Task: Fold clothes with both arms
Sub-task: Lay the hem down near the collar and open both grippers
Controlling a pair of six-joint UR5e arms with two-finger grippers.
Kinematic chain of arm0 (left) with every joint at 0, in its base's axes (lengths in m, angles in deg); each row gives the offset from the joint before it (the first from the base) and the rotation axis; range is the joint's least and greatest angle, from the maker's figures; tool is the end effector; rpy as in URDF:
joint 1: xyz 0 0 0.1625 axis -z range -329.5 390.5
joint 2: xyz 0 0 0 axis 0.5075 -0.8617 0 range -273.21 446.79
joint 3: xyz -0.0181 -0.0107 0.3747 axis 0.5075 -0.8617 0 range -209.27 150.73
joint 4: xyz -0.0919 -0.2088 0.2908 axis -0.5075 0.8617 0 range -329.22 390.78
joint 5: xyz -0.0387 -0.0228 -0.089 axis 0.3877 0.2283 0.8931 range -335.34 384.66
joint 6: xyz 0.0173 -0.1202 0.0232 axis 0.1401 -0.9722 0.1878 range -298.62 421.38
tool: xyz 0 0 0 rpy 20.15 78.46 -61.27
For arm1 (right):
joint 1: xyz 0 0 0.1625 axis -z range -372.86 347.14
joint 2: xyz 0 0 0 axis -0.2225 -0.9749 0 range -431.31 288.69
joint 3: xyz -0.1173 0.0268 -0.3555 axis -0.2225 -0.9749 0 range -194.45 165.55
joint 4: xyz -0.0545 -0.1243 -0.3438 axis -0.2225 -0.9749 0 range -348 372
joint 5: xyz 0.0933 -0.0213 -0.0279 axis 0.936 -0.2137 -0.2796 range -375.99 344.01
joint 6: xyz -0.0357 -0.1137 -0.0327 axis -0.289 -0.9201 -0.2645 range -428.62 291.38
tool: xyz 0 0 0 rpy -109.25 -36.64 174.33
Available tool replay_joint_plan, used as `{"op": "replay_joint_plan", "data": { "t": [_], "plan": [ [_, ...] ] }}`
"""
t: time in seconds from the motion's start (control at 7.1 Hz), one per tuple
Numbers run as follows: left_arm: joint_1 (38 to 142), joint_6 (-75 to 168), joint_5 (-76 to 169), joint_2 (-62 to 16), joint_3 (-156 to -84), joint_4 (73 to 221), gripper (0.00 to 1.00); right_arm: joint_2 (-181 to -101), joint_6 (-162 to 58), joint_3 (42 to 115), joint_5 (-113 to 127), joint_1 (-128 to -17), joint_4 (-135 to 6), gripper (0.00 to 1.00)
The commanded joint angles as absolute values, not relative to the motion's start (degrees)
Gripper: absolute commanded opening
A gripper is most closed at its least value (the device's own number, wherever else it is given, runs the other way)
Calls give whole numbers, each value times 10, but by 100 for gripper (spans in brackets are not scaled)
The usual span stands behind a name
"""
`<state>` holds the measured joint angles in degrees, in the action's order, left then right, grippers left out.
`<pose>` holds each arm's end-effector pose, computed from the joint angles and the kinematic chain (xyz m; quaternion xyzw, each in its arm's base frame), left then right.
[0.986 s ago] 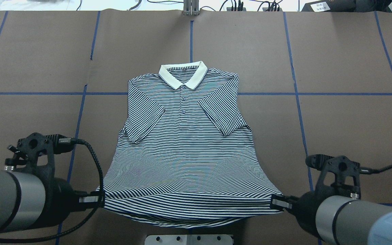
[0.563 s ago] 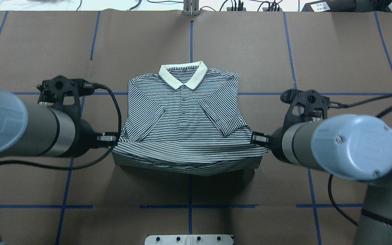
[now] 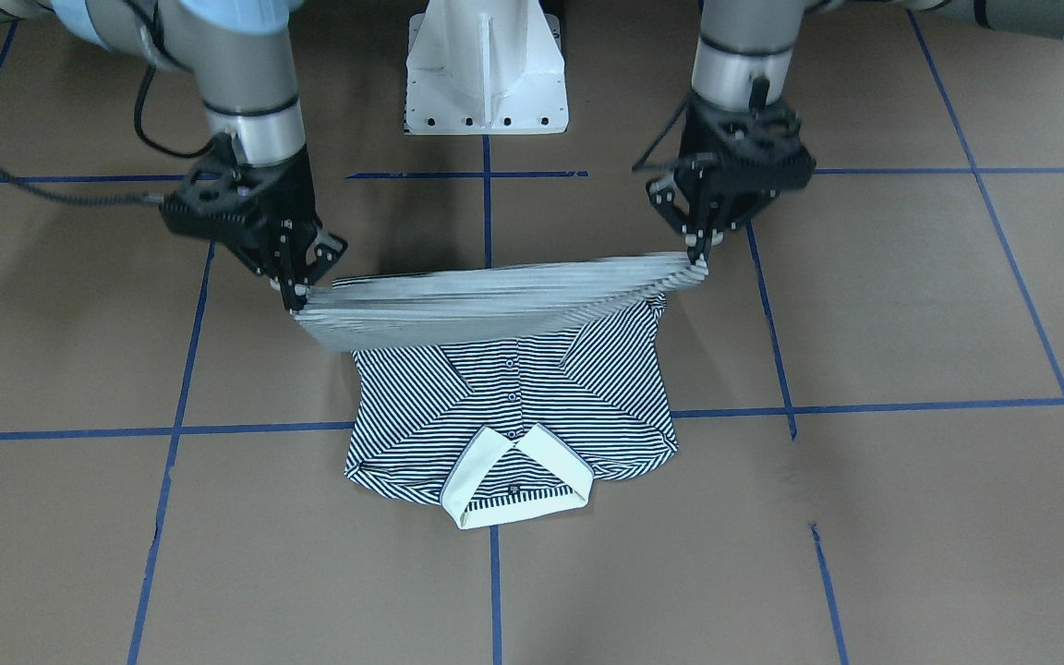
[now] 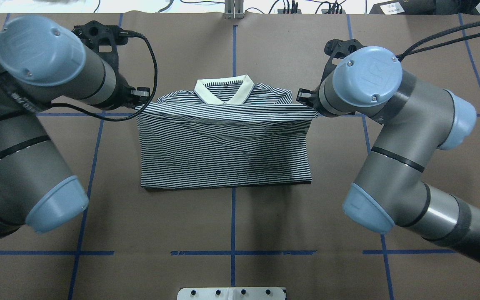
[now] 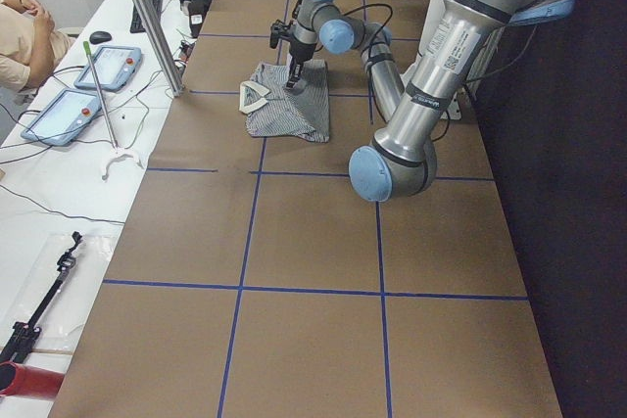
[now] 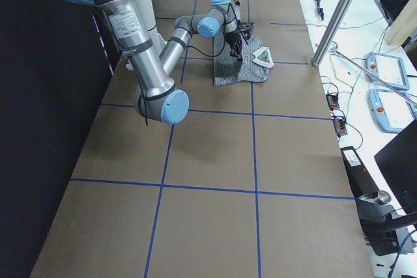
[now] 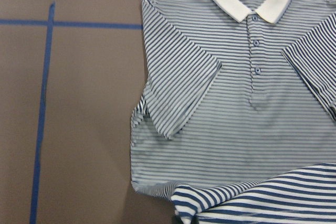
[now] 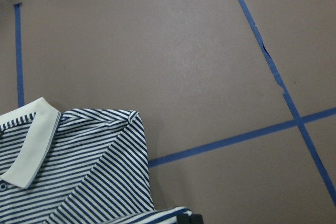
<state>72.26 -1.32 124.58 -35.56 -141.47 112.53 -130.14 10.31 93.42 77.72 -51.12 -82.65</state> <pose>0.3413 -0.4550 0.2107 0.1565 0.3676 -0.0816 0.9131 -0.3760 -0.4561 0.2417 0.1303 -0.3557 0.2057 0.9023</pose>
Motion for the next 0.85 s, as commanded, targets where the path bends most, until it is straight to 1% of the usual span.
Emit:
{"op": "replay_joint_plan", "data": {
  "t": [0.0, 0.14, 0.28, 0.42, 0.56, 0.7],
  "plan": [
    [739, -2, 1242, -378, -1258, 1258, 0, -1253, 98, 795, 775, -529, -749, 0],
    [741, 6, 1239, -384, -1200, 1309, 0, -1227, 98, 731, 773, -532, -707, 0],
    [741, 6, 1229, -386, -1165, 1342, 0, -1212, 98, 680, 771, -532, -665, 0],
    [741, 7, 1229, -398, -1122, 1362, 0, -1200, 98, 648, 770, -531, -644, 0],
    [739, 8, 1229, -406, -1091, 1387, 0, -1198, 97, 640, 770, -531, -644, 0],
    [737, 11, 1229, -405, -1082, 1403, 0, -1199, 94, 637, 770, -531, -644, 0]
  ]
}}
